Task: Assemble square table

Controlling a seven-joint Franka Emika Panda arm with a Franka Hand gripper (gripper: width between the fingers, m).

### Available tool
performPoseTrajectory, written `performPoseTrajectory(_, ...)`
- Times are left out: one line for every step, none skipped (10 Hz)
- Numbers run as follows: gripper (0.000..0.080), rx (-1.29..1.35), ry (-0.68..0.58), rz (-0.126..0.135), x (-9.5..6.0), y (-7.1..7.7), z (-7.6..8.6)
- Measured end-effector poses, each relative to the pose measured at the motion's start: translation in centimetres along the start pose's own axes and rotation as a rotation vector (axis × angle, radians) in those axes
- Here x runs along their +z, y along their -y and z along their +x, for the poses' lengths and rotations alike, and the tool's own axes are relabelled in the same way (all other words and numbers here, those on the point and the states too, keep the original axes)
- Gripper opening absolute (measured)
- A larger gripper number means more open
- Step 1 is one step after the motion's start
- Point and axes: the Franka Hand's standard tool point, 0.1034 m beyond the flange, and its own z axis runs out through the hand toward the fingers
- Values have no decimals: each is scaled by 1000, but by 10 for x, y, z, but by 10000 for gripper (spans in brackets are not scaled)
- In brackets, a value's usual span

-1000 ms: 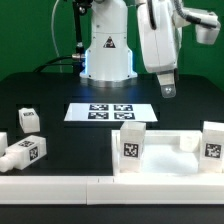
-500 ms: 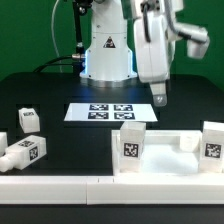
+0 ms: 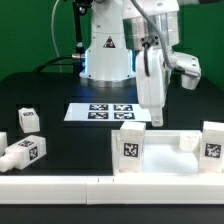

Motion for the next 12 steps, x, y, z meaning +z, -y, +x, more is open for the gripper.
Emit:
performPoseTrajectory(648, -22, -6, -58, 4, -2, -1)
performPoseTrajectory(648, -73, -15, -110, 7, -2, 0)
performPoseTrajectory(648, -128, -27, -167, 9, -1, 0)
performPoseTrajectory(648, -156, -30, -177, 9, 5, -2)
performPoseTrajectory(648, -139, -26, -161, 8, 8, -3)
performPoseTrajectory(648, -61, -2, -71, 5, 17, -2)
performPoseTrajectory(648, -8, 11, 41, 5, 20, 5)
performPoseTrajectory(648, 7, 11, 83, 9, 18, 10)
performPoseTrajectory(648, 30, 8, 123, 12, 17, 15)
performPoseTrajectory(648, 30, 8, 122, 14, 15, 13)
performPoseTrajectory(648, 29, 8, 121, 14, 15, 13)
performPoseTrajectory(648, 29, 8, 120, 14, 15, 13)
